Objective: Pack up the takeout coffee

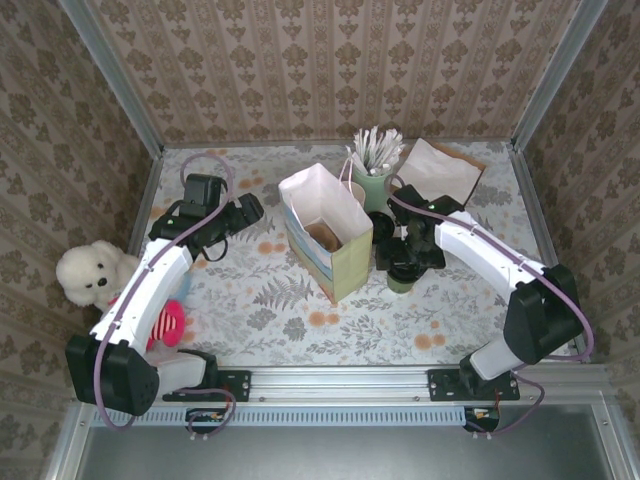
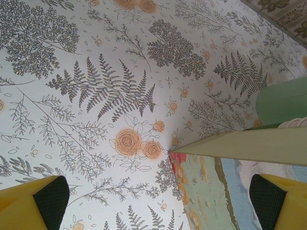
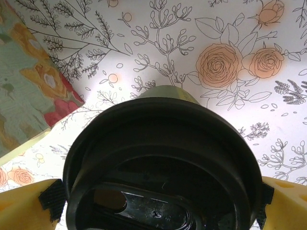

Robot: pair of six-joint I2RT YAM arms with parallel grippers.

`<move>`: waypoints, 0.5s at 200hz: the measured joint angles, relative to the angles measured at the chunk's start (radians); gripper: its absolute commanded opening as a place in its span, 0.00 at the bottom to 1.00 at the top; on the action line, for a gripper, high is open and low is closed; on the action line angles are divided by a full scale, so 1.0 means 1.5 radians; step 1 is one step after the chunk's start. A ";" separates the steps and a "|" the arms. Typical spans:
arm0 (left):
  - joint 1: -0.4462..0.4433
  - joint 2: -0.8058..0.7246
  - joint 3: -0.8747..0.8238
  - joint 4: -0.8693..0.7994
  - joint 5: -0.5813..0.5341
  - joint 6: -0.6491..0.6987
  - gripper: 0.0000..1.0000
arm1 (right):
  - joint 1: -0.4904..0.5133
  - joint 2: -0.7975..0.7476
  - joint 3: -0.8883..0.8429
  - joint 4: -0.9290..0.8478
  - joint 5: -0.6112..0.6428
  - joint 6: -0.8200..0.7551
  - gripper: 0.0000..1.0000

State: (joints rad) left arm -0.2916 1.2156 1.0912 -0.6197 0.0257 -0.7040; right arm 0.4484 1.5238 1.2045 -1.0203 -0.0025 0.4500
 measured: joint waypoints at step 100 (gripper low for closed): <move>0.004 0.000 -0.003 0.000 0.000 0.000 1.00 | 0.004 0.016 0.001 -0.006 0.027 0.017 1.00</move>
State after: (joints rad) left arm -0.2859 1.2160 1.0874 -0.6193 0.0261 -0.7040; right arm 0.4545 1.5475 1.2053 -1.0290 0.0387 0.4759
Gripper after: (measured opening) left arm 0.997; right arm 0.999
